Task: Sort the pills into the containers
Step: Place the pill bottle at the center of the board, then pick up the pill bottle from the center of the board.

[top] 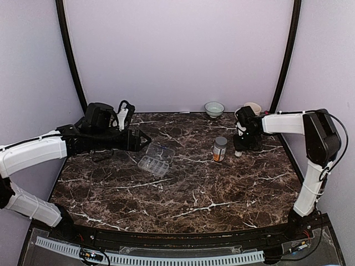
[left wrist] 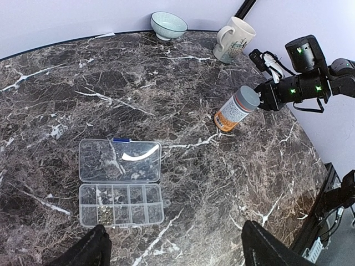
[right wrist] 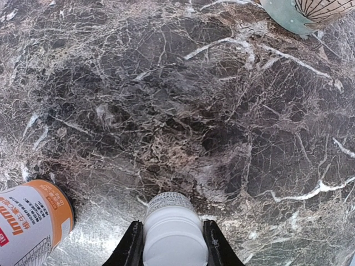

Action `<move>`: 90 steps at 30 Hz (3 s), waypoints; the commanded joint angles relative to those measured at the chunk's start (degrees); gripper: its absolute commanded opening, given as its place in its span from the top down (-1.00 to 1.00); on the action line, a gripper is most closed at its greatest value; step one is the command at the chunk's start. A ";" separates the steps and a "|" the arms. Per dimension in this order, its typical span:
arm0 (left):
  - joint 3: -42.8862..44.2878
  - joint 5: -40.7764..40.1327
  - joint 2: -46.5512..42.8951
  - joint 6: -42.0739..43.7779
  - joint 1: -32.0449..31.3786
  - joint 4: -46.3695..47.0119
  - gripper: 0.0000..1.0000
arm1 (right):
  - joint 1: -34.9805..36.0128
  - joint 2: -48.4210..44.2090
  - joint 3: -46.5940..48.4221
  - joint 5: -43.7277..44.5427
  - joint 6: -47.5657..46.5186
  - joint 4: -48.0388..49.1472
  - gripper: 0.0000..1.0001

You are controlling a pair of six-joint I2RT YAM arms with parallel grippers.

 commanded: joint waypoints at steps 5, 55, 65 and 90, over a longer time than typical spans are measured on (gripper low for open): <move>-0.66 0.42 -1.16 -0.95 0.14 1.84 -0.75 | -0.34 0.22 -0.27 0.66 1.46 2.04 0.51; -4.32 1.39 -3.88 -4.33 0.08 4.23 -0.97 | 6.23 -8.87 10.53 -8.84 -1.31 -2.53 -0.26; -3.66 2.07 -2.08 -4.09 0.08 4.52 -0.97 | 8.56 -4.07 14.18 -8.01 -1.43 -8.63 -0.27; -3.65 2.58 -0.71 -4.10 0.14 5.04 -0.96 | 10.03 -0.14 14.98 -8.44 -2.40 -11.72 -0.31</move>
